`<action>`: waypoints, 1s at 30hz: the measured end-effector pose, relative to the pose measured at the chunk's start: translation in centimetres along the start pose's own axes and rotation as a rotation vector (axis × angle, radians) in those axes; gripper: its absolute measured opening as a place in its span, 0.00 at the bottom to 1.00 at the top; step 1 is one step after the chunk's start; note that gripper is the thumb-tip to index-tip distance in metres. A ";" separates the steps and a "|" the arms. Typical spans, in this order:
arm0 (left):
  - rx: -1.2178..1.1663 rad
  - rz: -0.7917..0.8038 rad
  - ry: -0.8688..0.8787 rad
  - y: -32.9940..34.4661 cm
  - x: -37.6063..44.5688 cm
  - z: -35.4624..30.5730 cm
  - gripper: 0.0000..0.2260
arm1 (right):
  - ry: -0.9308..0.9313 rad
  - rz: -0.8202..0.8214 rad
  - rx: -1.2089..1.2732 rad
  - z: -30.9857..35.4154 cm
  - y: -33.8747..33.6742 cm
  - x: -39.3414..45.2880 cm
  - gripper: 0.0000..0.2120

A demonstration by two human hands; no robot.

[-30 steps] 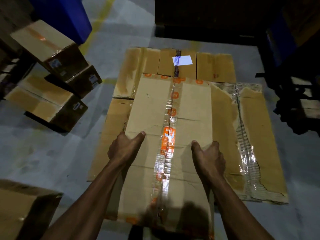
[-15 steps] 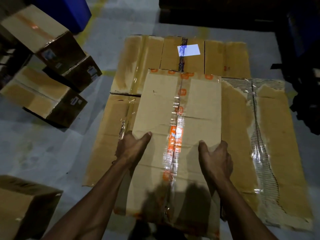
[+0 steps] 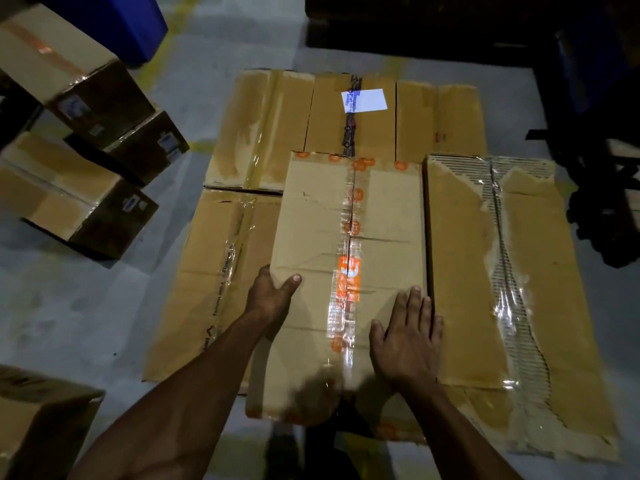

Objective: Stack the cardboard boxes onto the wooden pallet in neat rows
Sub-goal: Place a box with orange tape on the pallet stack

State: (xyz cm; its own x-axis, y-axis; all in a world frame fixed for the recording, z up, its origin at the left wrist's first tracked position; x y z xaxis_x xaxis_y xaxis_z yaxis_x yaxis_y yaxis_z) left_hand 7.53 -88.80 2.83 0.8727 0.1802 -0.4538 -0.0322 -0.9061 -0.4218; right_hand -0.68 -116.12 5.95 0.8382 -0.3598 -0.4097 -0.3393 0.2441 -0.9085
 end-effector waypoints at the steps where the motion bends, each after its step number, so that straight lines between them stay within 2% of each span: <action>1: 0.036 -0.007 0.011 -0.1 -0.2 -0.5 0.24 | -0.007 0.003 -0.007 -0.1 0.1 0.0 0.37; 2: 0.076 -0.010 0.029 -0.2 -0.5 -0.8 0.25 | -0.017 -0.006 -0.016 -0.2 -0.1 -0.3 0.37; 5: 0.205 0.048 0.100 -0.2 -1.5 -1.1 0.38 | -0.046 -0.003 -0.031 -0.5 -0.4 -1.5 0.36; 7: 0.292 0.108 0.154 0.1 -3.0 -0.6 0.42 | -0.056 0.015 -0.030 -1.0 -0.2 -3.0 0.35; 12: 0.540 0.203 0.245 -0.7 -8.2 2.2 0.41 | -0.096 0.114 -0.062 -2.1 1.5 -7.5 0.36; 19: 0.643 0.299 0.335 -1.8 -13.6 5.7 0.40 | -0.207 0.175 -0.129 -4.0 2.7 -11.2 0.41; 26: 0.703 0.342 0.396 -2.0 -14.6 7.5 0.49 | -0.270 0.094 -0.251 -4.2 3.2 -11.7 0.44; 30: 0.775 0.276 0.425 -2.2 -14.6 7.1 0.47 | -0.288 0.050 -0.270 -4.1 3.0 -11.6 0.42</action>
State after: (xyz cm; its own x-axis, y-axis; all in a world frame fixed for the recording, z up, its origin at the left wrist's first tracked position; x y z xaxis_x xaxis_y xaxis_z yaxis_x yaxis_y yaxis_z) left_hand -8.58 -86.75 4.76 0.8862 -0.2978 -0.3549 -0.4485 -0.3593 -0.8184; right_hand -13.15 -114.90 7.63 0.8902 -0.0771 -0.4490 -0.4506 -0.0049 -0.8927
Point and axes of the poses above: each hand's wrist, its own x-axis towards the middle knuckle, its own y-axis out of the palm, z = x × y, the point moved 9 cm from there along x, towards the middle knuckle, and after that the axes turned 7 degrees about y, right-handed, at the moved point
